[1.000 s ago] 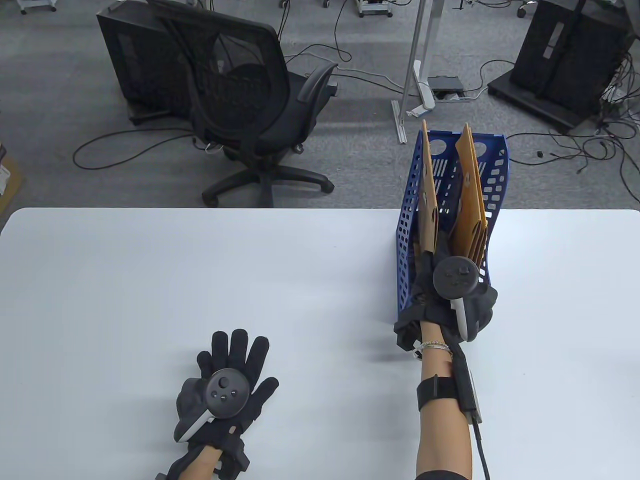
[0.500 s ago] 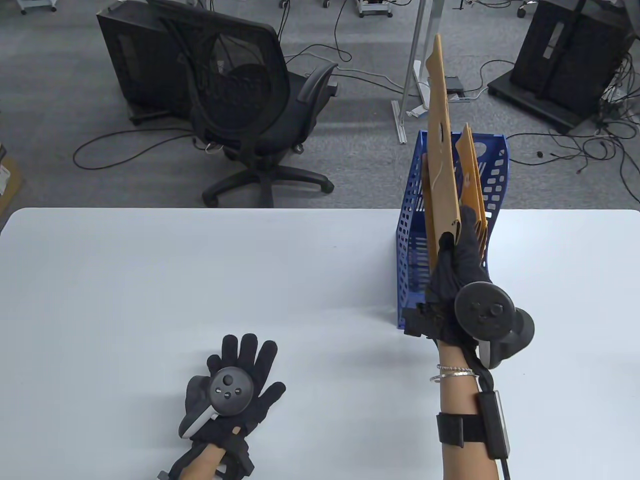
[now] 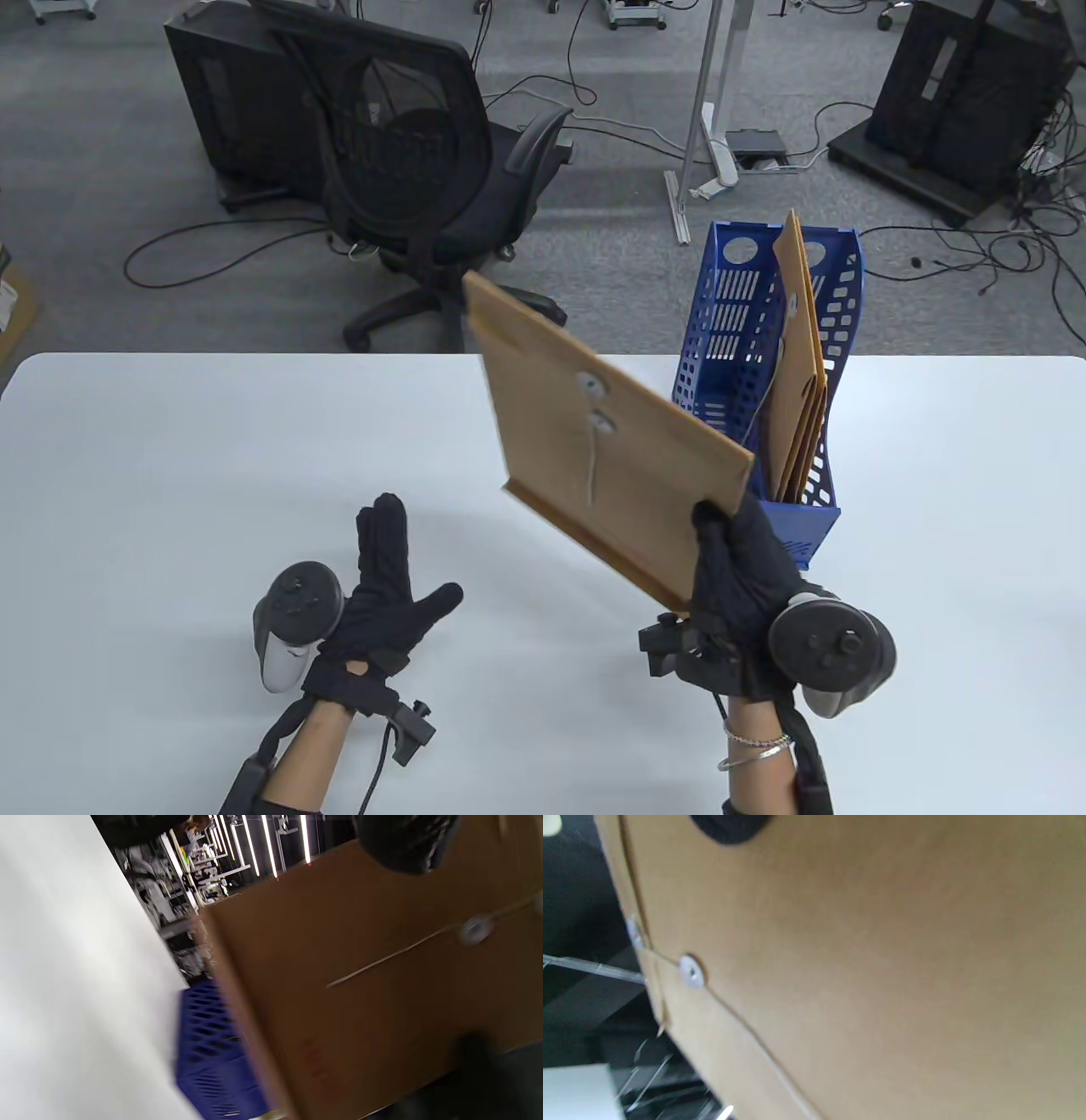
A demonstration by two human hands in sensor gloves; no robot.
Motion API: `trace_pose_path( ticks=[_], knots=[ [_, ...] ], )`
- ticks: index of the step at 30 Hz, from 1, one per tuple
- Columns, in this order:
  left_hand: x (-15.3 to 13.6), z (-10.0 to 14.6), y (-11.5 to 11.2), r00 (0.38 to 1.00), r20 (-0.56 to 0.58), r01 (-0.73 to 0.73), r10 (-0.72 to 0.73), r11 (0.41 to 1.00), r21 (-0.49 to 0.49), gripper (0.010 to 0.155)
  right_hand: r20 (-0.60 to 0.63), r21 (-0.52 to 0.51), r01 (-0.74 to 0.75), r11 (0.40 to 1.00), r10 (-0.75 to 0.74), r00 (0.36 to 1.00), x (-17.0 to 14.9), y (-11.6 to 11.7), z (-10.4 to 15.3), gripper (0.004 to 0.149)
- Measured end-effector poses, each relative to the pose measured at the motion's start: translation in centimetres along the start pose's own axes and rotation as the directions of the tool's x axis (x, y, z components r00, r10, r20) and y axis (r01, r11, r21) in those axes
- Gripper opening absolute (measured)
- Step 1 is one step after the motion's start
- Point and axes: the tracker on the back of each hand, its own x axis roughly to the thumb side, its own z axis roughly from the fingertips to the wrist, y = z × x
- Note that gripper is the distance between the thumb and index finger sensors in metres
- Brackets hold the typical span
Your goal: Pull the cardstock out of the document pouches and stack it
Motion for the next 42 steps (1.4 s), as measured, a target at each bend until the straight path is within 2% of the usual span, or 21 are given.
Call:
trace_pose_path(
  ticks=[4, 8, 9, 11, 13, 14, 16, 17, 18, 19, 21, 22, 25, 26, 28, 32, 34, 36, 38, 40, 42],
  knots=[
    [-1.3, -0.2, 2.1, 0.966, 0.049, -0.249, 0.253, 0.966, -0.074, 0.107, -0.051, 0.165, 0.191, 0.968, -0.185, 0.981, -1.8, 3.5, 0.6, 0.043],
    [-2.6, -0.1, 2.8, 0.967, 0.034, -0.241, 0.251, 0.953, -0.182, 0.104, -0.117, 0.276, 0.332, 0.902, -0.311, 0.943, -2.3, 5.4, 0.6, 0.043],
    [-3.0, -0.2, 2.7, 0.957, 0.039, -0.272, 0.287, 0.937, -0.218, 0.099, -0.12, 0.29, 0.333, 0.897, -0.311, 0.943, -2.3, 5.7, 0.8, 0.043],
    [-3.1, -0.5, 2.1, 0.922, 0.05, -0.356, 0.383, 0.893, -0.275, 0.071, -0.135, 0.304, 0.344, 0.889, -0.317, 0.939, -2.3, 6.3, 1.0, 0.044],
    [-3.3, -0.5, 1.7, 0.878, 0.032, -0.448, 0.477, 0.845, -0.293, 0.051, -0.164, 0.251, 0.336, 0.908, -0.302, 0.939, -2.5, 6.5, 1.2, 0.046],
    [-3.4, -0.6, 1.6, 0.873, 0.034, -0.456, 0.487, 0.837, -0.303, 0.05, -0.183, 0.222, 0.324, 0.92, -0.287, 0.94, -2.5, 6.6, 1.4, 0.058],
    [-3.4, -0.5, 1.4, 0.879, 0.055, -0.445, 0.474, 0.855, -0.267, 0.049, -0.184, 0.197, 0.258, 0.946, -0.223, 0.957, -1.9, 7.0, 2.0, 0.08],
    [-3.4, -0.5, 1.4, 0.883, 0.062, -0.445, 0.464, 0.873, -0.199, 0.05, -0.142, 0.16, 0.098, 0.982, -0.076, 0.987, -0.9, 7.2, 2.5, 0.084],
    [-3.4, -0.5, 1.4, 0.882, 0.065, -0.452, 0.468, 0.876, -0.166, 0.05, -0.084, 0.127, -0.022, 0.992, 0.033, 0.996, -0.2, 7.5, 2.9, 0.082],
    [-3.5, -0.5, 1.3, 0.865, 0.073, -0.483, 0.496, 0.863, -0.148, 0.05, 0.024, 0.101, -0.2, 0.975, 0.198, 0.98, 1.1, 8.2, 3.3, 0.079],
    [-3.5, -0.5, 1.0, 0.836, 0.091, -0.526, 0.542, 0.837, -0.153, 0.05, 0.164, 0.104, -0.413, 0.905, 0.394, 0.904, 3.0, 9.8, 3.8, 0.072],
    [-3.4, -0.5, 0.7, 0.826, 0.095, -0.537, 0.555, 0.827, -0.164, 0.049, 0.176, 0.135, -0.453, 0.881, 0.429, 0.886, 3.8, 11.0, 4.1, 0.071],
    [-3.1, -0.6, 0.1, 0.837, 0.097, -0.516, 0.539, 0.836, -0.187, 0.049, 0.129, 0.215, -0.454, 0.865, 0.435, 0.891, 4.5, 13.5, 4.2, 0.074],
    [-3.1, -0.7, -0.2, 0.842, 0.091, -0.509, 0.531, 0.84, -0.187, 0.049, 0.133, 0.215, -0.512, 0.831, 0.495, 0.859, 4.8, 14.2, 4.2, 0.077],
    [-3.4, -0.9, -0.8, 0.831, 0.08, -0.528, 0.55, 0.826, -0.199, 0.049, 0.153, 0.156, -0.631, 0.76, 0.613, 0.775, 5.3, 15.1, 3.8, 0.075],
    [-3.6, -0.9, -1.3, 0.819, 0.079, -0.546, 0.568, 0.814, -0.198, 0.049, 0.128, 0.012, -0.662, 0.75, 0.655, 0.745, 6.1, 16.6, 3.3, 0.064],
    [-3.7, -0.8, -1.2, 0.826, 0.071, -0.54, 0.56, 0.821, -0.186, 0.049, 0.128, 0.002, -0.663, 0.748, 0.658, 0.742, 6.3, 17.1, 3.4, 0.056],
    [-4.0, -0.8, -1.2, 0.848, 0.065, -0.505, 0.527, 0.838, -0.205, 0.05, 0.134, -0.078, -0.722, 0.688, 0.725, 0.676, 6.2, 17.2, 3.5, 0.043],
    [-4.0, -0.7, -1.4, 0.861, 0.053, -0.487, 0.506, 0.85, -0.201, 0.05, 0.146, -0.134, -0.749, 0.649, 0.761, 0.633, 5.7, 16.9, 3.5, 0.038],
    [-3.9, -0.8, -1.6, 0.884, 0.041, -0.449, 0.465, 0.871, -0.199, 0.051, 0.149, -0.131, -0.729, 0.672, 0.741, 0.655, 5.1, 16.5, 3.6, 0.037],
    [-3.8, -0.8, -1.6, 0.904, 0.032, -0.411, 0.426, 0.888, -0.207, 0.051, 0.164, -0.134, -0.731, 0.669, 0.743, 0.649, 4.7, 15.9, 3.3, 0.038]
  ],
)
